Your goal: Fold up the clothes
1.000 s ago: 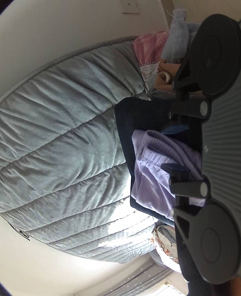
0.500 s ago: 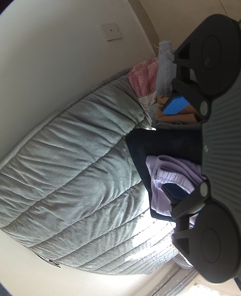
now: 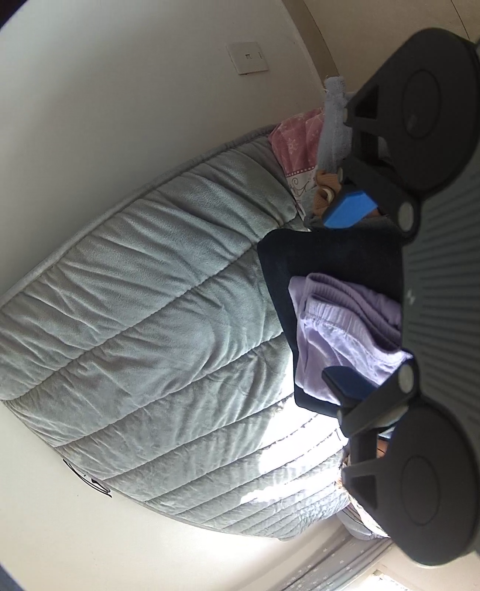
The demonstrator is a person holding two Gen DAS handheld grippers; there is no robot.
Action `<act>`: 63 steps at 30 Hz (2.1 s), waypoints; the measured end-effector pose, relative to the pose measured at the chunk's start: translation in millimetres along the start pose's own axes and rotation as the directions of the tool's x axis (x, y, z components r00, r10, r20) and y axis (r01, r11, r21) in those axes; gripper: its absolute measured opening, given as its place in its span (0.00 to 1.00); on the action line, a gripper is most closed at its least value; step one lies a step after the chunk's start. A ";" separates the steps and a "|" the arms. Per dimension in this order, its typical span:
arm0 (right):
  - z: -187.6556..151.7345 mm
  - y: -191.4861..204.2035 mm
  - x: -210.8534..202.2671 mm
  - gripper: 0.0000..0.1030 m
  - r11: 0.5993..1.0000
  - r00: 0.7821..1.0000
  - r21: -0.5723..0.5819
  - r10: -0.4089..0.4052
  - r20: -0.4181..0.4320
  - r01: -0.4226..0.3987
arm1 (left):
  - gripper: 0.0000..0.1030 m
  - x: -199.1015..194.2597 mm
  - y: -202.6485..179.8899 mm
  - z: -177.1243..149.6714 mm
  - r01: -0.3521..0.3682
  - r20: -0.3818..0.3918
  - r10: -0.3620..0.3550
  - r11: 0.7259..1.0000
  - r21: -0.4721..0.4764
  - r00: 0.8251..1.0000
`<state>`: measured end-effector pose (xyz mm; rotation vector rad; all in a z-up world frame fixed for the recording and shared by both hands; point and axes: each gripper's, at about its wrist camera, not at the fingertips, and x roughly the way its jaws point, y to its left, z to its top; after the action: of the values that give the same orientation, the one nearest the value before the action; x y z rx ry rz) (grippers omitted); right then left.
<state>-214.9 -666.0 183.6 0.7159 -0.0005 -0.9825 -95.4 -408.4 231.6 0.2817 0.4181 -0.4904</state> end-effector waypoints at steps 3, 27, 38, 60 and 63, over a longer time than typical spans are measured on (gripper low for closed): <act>-33.7 39.1 -48.0 0.81 0.974 0.980 -0.118 0.188 -0.072 -0.196 | 0.00 -26.7 51.1 -16.7 -0.052 -0.017 0.051 0.996 -0.073 0.999; -104.7 150.3 -439.5 0.02 0.158 0.212 -0.151 0.858 -0.469 -0.976 | 0.50 -342.7 276.4 -172.0 -0.155 0.163 0.246 0.889 -0.431 0.955; -216.3 162.1 -387.5 1.00 0.211 0.426 -0.391 0.659 -0.620 -0.896 | 0.79 -219.7 280.9 -242.3 -0.316 -0.116 0.294 0.880 -0.354 0.949; -451.0 204.2 -204.6 1.00 0.315 0.640 -0.569 0.207 -0.740 -0.760 | 1.00 -22.5 362.0 -308.0 -0.398 -0.304 0.294 0.834 -0.383 0.906; -458.0 209.3 -213.8 1.00 0.295 0.640 -0.574 0.237 -0.731 -0.764 | 1.00 -13.4 358.7 -307.5 -0.389 -0.290 0.293 0.844 -0.369 0.911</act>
<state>-36.7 -178.4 11.1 -0.0554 0.6856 0.0204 -21.9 10.4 25.3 -0.0132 0.6662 -0.0037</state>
